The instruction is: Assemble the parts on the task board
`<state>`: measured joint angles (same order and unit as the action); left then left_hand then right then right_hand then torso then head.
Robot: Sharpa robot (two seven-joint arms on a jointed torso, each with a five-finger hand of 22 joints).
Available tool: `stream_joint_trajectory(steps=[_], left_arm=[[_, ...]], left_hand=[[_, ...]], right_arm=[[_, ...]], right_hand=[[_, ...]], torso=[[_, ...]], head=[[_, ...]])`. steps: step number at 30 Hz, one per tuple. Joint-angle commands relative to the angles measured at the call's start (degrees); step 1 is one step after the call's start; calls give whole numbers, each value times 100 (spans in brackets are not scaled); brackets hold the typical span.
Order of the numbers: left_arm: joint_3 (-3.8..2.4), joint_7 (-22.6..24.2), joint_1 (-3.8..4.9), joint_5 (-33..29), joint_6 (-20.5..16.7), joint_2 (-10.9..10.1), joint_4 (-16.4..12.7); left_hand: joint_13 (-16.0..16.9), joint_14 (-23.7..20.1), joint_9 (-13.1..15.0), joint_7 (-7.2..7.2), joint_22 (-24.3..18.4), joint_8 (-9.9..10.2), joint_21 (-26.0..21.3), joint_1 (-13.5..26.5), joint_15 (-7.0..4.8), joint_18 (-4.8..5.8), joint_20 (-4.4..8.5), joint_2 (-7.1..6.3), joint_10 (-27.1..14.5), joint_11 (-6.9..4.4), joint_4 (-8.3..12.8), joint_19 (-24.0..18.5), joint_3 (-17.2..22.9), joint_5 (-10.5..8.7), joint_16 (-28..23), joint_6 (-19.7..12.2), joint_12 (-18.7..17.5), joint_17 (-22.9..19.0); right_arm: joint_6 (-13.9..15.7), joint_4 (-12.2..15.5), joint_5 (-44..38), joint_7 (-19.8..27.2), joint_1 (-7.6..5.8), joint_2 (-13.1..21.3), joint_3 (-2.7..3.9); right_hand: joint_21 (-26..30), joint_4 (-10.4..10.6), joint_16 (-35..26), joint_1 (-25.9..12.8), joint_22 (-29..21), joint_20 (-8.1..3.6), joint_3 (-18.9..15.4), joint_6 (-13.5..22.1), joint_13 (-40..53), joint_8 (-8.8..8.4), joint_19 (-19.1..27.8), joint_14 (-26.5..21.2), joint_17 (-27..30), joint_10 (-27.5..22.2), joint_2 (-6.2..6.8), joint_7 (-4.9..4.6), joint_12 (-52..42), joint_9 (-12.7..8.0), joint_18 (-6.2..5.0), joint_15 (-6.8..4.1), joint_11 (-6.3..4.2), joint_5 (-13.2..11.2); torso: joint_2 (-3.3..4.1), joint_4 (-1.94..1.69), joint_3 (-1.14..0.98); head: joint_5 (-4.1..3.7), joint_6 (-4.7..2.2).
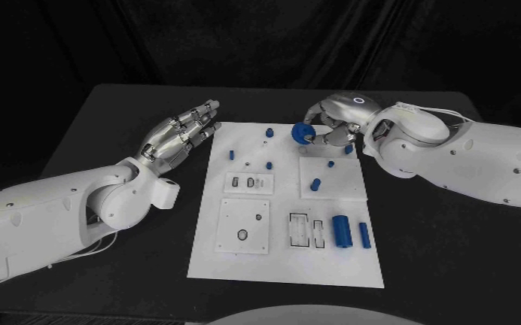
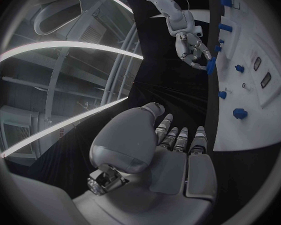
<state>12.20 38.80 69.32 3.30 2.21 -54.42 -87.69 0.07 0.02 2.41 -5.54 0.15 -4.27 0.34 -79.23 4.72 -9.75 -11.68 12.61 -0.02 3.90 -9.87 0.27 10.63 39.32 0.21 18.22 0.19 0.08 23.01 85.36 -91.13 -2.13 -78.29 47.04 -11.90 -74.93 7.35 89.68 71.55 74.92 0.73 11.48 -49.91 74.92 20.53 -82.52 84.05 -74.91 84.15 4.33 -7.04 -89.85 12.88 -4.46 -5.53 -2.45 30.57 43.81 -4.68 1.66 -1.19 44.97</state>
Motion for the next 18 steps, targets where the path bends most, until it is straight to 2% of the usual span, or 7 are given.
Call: stream_joint_trajectory(steps=[1,6,18], left_arm=[[-5,498,9,1,44,2,-23],[-5,491,9,1,44,19,-24],[-5,485,9,1,47,81,-2]], left_hand=[[-7,-2,8,-51,9,-40,-7,13,30,-61,-31,-41,2,50,9,10,39,-12,-21,1,-19,-8],[-7,-2,9,-55,9,-42,-7,16,28,-61,-32,-44,2,55,10,10,44,-12,-21,2,-19,-8],[-7,-2,9,-59,10,-44,-7,19,27,-62,-32,-46,2,60,12,11,50,-12,-21,5,-19,-8]], right_arm=[[-159,29,63,-51,-21,-137,3],[-430,-78,73,-82,-29,-441,3],[-677,-555,77,-65,-20,-1132,3]], right_hand=[[-25,15,32,-50,759,4,27,-503,1508,263,-24,595,-1509,585,2,451,-15,655,85,-14,1,34],[-11,18,32,-54,758,14,63,-460,1508,199,-19,595,-1509,585,22,427,-15,645,83,0,19,56],[-1,16,32,-57,760,28,101,-413,1508,124,-17,595,-1509,585,38,397,-15,635,82,19,45,37]], torso=[[10,-19,6],[9,-4,-2],[2,-16,-2]], head=[[-37,5],[-42,4],[-100,-4]])
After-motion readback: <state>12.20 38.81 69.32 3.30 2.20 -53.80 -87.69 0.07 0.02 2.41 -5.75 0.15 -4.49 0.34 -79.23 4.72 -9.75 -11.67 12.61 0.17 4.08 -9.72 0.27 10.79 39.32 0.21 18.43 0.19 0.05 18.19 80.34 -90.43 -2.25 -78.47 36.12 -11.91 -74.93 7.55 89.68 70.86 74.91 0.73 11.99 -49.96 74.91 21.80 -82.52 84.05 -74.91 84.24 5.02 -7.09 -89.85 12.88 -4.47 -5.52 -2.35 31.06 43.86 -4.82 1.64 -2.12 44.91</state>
